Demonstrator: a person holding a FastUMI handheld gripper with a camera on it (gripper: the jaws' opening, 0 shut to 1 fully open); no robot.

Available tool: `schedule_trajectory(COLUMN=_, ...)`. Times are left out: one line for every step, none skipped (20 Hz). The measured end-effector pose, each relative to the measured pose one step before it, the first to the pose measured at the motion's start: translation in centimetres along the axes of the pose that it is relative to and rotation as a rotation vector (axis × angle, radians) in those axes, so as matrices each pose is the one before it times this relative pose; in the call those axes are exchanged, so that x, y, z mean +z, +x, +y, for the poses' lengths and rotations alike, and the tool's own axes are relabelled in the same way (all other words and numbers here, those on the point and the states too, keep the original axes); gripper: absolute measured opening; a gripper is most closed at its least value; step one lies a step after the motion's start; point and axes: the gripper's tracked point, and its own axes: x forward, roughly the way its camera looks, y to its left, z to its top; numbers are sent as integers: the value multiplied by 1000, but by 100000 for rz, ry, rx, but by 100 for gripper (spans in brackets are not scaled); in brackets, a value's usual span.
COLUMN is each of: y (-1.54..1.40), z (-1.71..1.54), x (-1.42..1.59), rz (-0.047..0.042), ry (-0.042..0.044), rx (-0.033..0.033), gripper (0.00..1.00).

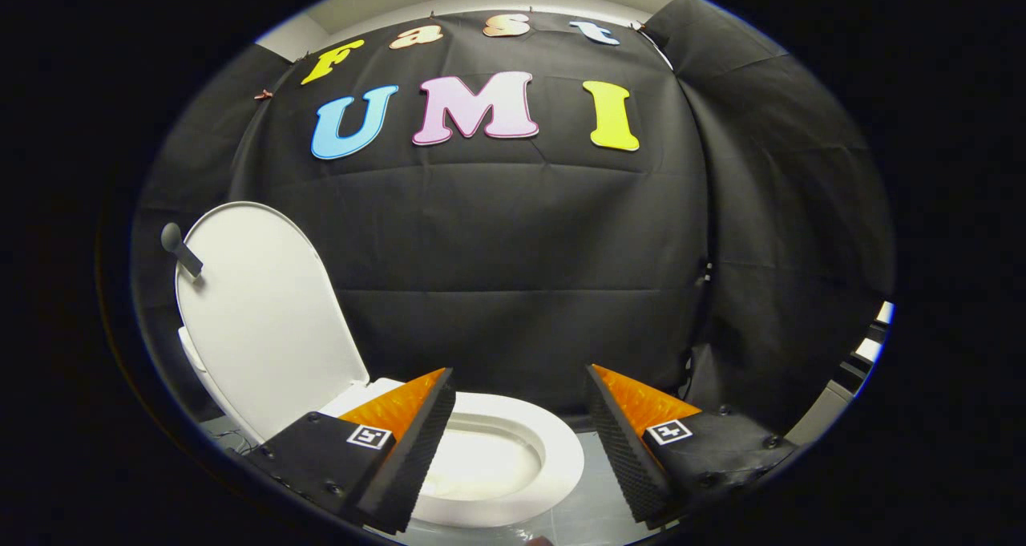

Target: Open the toilet lid.

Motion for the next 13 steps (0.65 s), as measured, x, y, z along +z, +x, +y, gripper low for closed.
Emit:
schedule_trajectory(y=12, z=-101, x=-23, rz=51, ry=195, rx=-163, gripper=99)
schedule_trajectory(y=-23, z=-39, x=59, rz=-87, ry=215, rx=-50, gripper=99)
schedule_trajectory(y=42, z=11, x=-71, rz=95, ry=80, rx=-68, gripper=99)
schedule_trajectory(y=52, z=-66, x=-7, rz=-33, ry=-118, rx=-82, gripper=99)
schedule_trajectory(y=-35, z=-23, x=-12, rz=134, ry=-86, rx=-12, gripper=99)
schedule_trajectory(y=61, z=-52, x=-89, rz=203, ry=-95, rx=-167, gripper=99)
schedule_trajectory(y=-67, z=-32, x=62, rz=-35, ry=-17, rx=-5, gripper=99)
schedule_trajectory(y=60, z=-27, x=-91, rz=166, ry=118, rx=-55, gripper=99)
schedule_trajectory(y=-1, z=91, x=-72, rz=215, ry=257, rx=183, gripper=99)
schedule_trajectory(y=-29, z=-28, x=-149, rz=415, ry=-17, rx=-130, gripper=99)
schedule_trajectory(y=34, z=36, x=-67, rz=152, ry=-15, rx=240, gripper=99)
schedule_trajectory(y=-43, z=-1, x=-37, rz=358, ry=34, rx=-109, gripper=99)
schedule_trajectory(y=-15, z=64, x=26, rz=-119, ry=224, rx=399, gripper=99)
